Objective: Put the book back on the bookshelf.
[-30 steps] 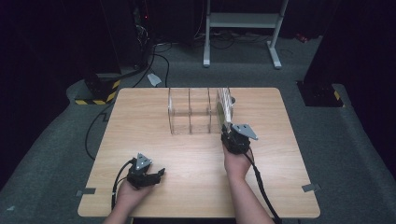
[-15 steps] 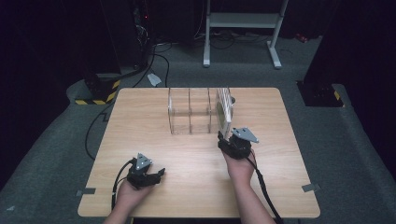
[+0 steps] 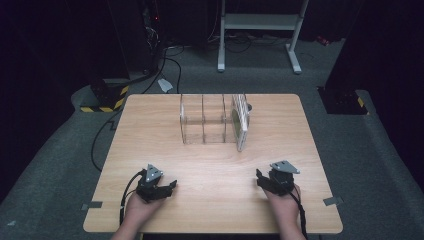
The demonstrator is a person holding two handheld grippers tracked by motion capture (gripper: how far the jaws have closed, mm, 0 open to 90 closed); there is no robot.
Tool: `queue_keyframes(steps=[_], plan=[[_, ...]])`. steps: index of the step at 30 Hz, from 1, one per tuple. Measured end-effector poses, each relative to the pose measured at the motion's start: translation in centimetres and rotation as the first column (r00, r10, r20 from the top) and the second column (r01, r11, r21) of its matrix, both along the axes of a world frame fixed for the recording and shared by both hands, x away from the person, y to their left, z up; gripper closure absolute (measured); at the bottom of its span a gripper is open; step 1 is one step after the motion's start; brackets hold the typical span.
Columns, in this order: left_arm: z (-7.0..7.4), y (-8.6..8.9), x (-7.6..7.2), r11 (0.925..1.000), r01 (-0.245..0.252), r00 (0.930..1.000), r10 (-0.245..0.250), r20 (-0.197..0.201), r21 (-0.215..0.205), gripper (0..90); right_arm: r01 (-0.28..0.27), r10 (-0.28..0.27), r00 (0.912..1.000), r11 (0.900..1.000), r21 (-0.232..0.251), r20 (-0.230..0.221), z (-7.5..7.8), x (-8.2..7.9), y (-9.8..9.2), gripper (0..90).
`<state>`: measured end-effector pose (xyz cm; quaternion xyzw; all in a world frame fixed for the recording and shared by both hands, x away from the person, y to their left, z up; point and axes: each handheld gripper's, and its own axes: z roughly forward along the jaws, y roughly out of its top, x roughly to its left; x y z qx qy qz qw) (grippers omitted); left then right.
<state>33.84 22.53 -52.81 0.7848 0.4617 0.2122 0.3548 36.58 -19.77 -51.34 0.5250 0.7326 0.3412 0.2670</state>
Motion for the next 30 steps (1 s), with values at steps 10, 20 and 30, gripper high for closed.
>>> queue_keyframes(steps=[10,20,30], plan=[[0.0,0.0,0.0,1.0000,-0.002,1.0000,0.002,-0.003,0.002,29.5,-0.008,0.006,0.9953,1.000,-0.014,-0.096,-1.1,-2.3,-3.9,20.1],[0.0,-0.1,0.0,0.9999,-0.013,0.9999,0.013,0.001,0.001,29.5,0.018,-0.019,0.9938,1.000,-0.011,-0.110,-1.1,-2.3,-2.7,14.7],[0.0,-0.1,-0.1,1.0000,-0.010,1.0000,0.010,-0.001,0.000,29.4,0.020,-0.021,0.9940,1.000,-0.013,-0.107,-1.1,-2.3,-2.7,14.9]])
